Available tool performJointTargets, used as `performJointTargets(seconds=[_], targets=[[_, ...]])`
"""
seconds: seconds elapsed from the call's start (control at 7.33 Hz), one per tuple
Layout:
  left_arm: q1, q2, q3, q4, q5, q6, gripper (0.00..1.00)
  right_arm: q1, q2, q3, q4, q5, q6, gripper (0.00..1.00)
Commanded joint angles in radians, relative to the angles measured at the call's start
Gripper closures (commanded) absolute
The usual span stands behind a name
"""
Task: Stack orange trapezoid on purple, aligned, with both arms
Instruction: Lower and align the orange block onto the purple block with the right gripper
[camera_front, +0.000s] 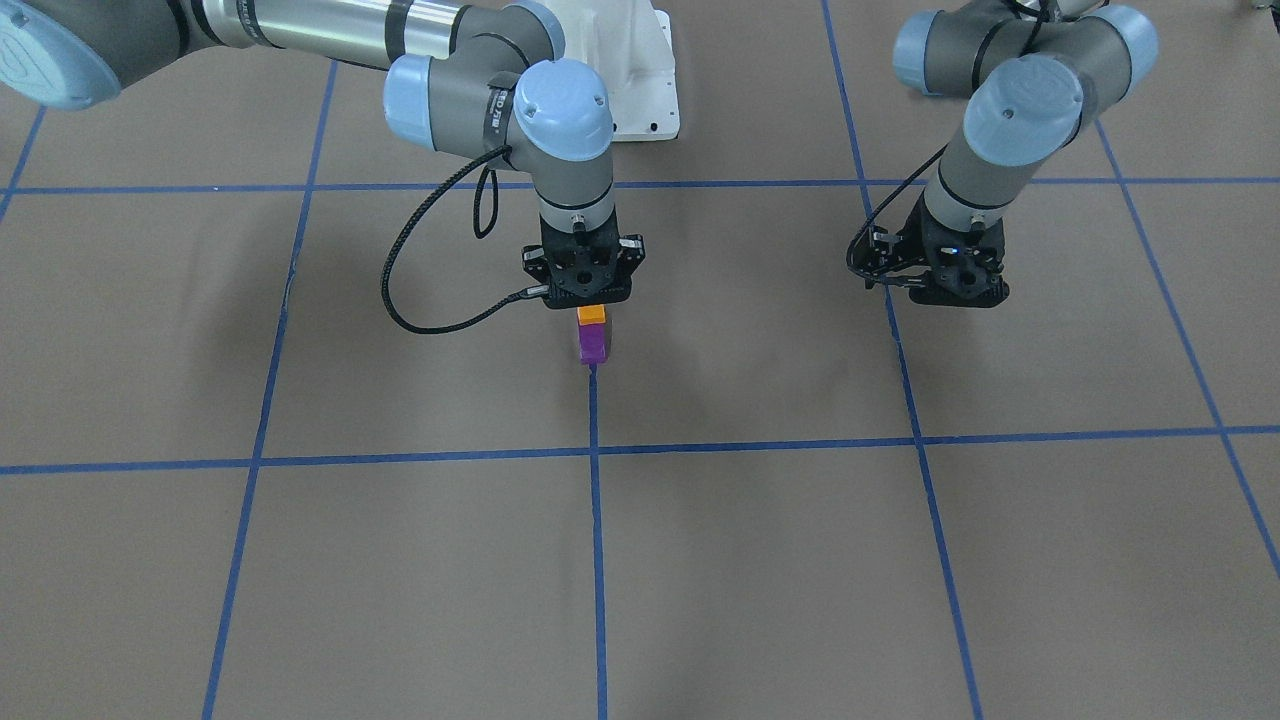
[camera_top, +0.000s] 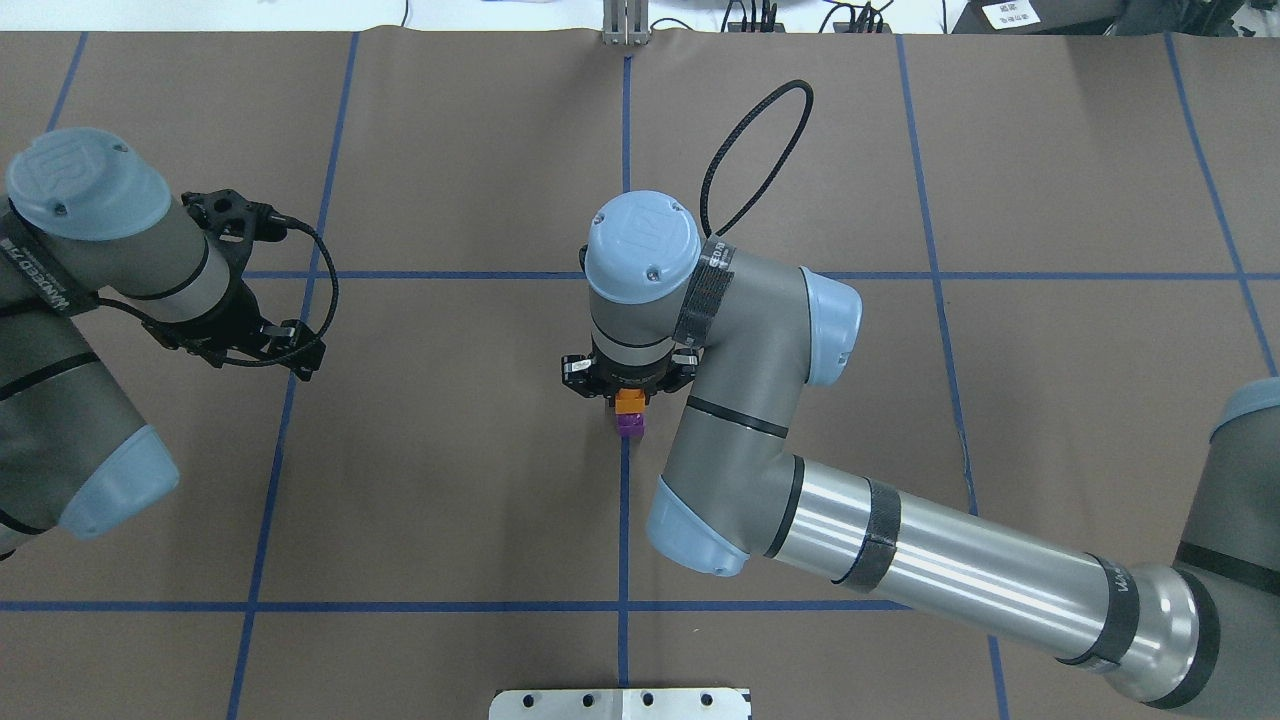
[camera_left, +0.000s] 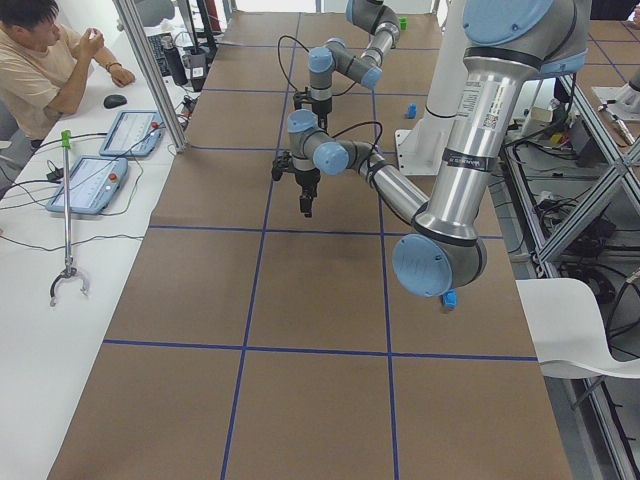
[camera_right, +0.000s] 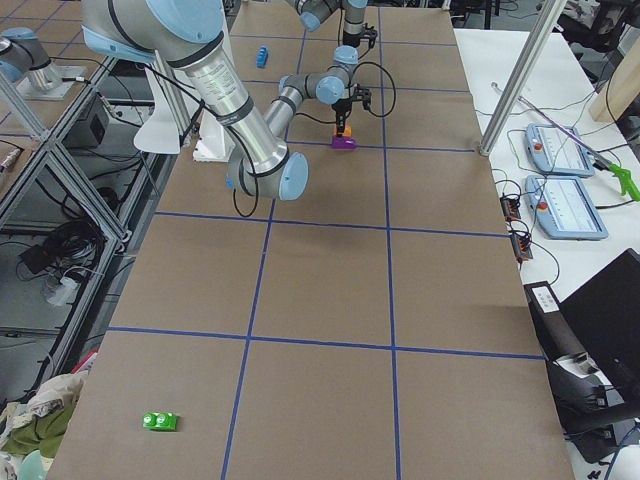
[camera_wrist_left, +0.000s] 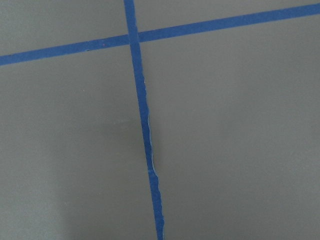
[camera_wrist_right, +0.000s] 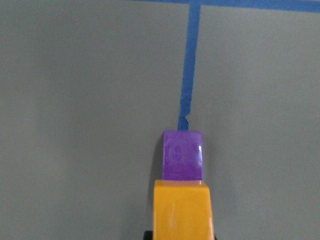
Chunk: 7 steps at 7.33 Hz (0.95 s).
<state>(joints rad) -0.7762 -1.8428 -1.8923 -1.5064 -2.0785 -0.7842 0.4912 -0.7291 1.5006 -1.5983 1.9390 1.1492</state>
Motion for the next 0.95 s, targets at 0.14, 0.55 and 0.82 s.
performJointTargets(seconds=[0.14,0.55,0.82], targets=[[0.000,-0.003,-0.005,0.000,0.000,-0.003,0.00,-0.009,0.000,-0.003,0.003,-0.015,0.029,1.00],[-0.001,-0.004,-0.008,0.000,0.000,-0.003,0.00,-0.037,-0.007,0.021,0.012,-0.106,0.083,1.00],[0.000,-0.006,-0.007,0.000,0.000,-0.003,0.00,-0.052,-0.007,0.036,0.014,-0.138,0.087,1.00]])
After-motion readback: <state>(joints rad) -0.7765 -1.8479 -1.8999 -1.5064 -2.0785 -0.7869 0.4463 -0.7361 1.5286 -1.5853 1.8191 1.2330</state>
